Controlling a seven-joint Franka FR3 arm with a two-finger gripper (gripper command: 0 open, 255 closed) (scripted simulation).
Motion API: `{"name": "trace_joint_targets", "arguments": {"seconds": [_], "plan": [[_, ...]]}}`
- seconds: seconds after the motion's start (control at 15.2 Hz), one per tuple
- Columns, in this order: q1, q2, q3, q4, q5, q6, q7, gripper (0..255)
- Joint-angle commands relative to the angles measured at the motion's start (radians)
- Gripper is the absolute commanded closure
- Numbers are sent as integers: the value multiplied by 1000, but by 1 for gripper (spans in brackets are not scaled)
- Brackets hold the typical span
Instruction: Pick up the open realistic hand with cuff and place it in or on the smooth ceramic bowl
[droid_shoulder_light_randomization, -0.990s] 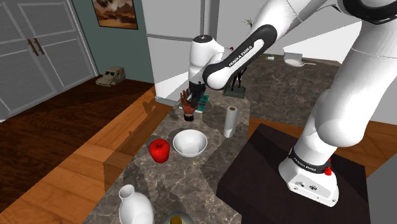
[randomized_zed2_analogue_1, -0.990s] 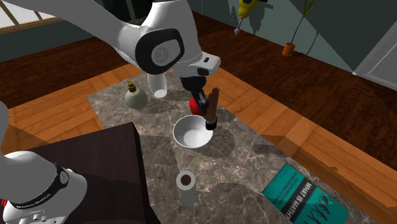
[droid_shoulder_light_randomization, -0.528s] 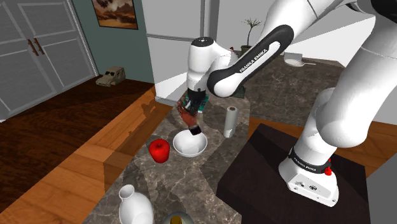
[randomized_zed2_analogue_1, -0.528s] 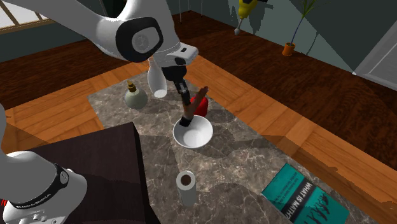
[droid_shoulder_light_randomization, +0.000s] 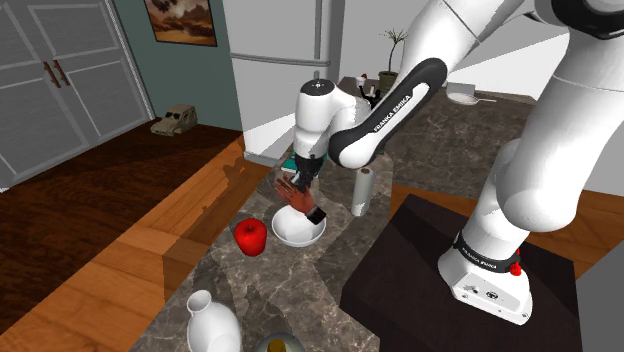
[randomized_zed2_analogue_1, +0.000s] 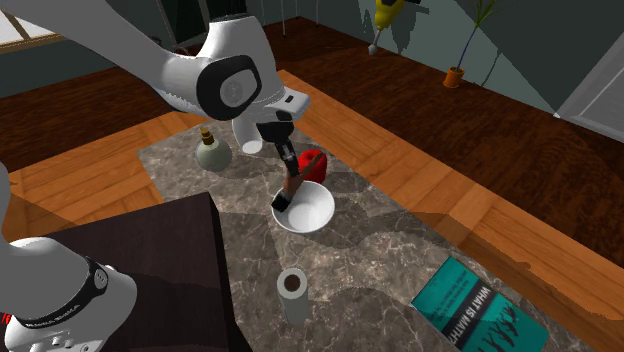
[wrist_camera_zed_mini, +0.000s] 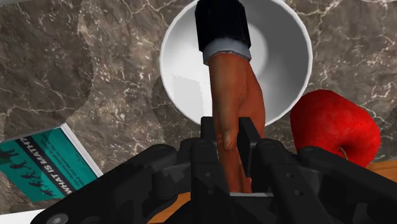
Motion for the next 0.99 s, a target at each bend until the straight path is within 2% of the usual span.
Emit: {"name": "trace_joint_targets", "arguments": {"seconds": [0.0,0.46,0.92], "plan": [[-3,25,-2,-3,-25,26,22,255],[-2,119,-21,-2,-129,110,113,255],[-1,119,-22,-2,-129,110,113,255]]}}
